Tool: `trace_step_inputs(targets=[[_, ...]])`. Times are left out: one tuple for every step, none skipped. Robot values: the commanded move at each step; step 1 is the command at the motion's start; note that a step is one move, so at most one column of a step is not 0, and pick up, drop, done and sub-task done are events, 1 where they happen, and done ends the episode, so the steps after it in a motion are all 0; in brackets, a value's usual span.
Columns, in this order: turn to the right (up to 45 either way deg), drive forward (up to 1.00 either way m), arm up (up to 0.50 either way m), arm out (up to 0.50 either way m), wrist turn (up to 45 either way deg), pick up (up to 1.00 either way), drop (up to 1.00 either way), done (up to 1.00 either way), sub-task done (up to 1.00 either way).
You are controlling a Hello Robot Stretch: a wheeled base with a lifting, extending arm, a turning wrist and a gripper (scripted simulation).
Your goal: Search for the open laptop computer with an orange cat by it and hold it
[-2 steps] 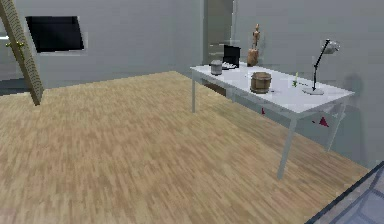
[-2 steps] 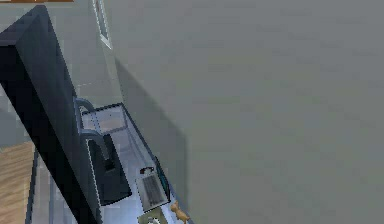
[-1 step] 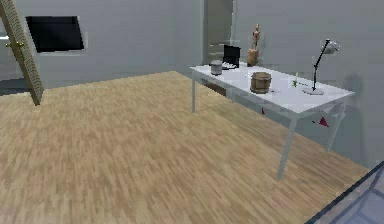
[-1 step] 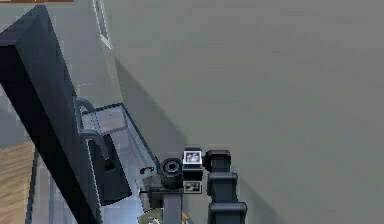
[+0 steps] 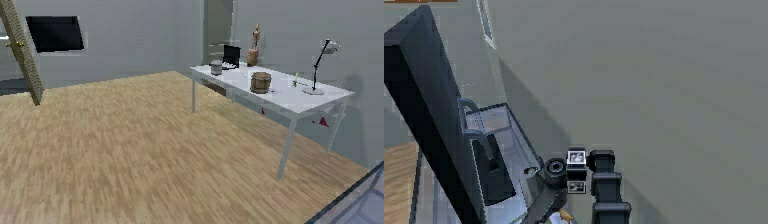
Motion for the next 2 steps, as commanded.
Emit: trace_step_inputs(targets=[[0.0, 0.0, 0.0, 0.0, 45.0, 0.0, 0.0, 0.0, 0.0], [0.0, 0.0, 0.0, 0.0, 45.0, 0.0, 0.0, 0.0, 0.0]])
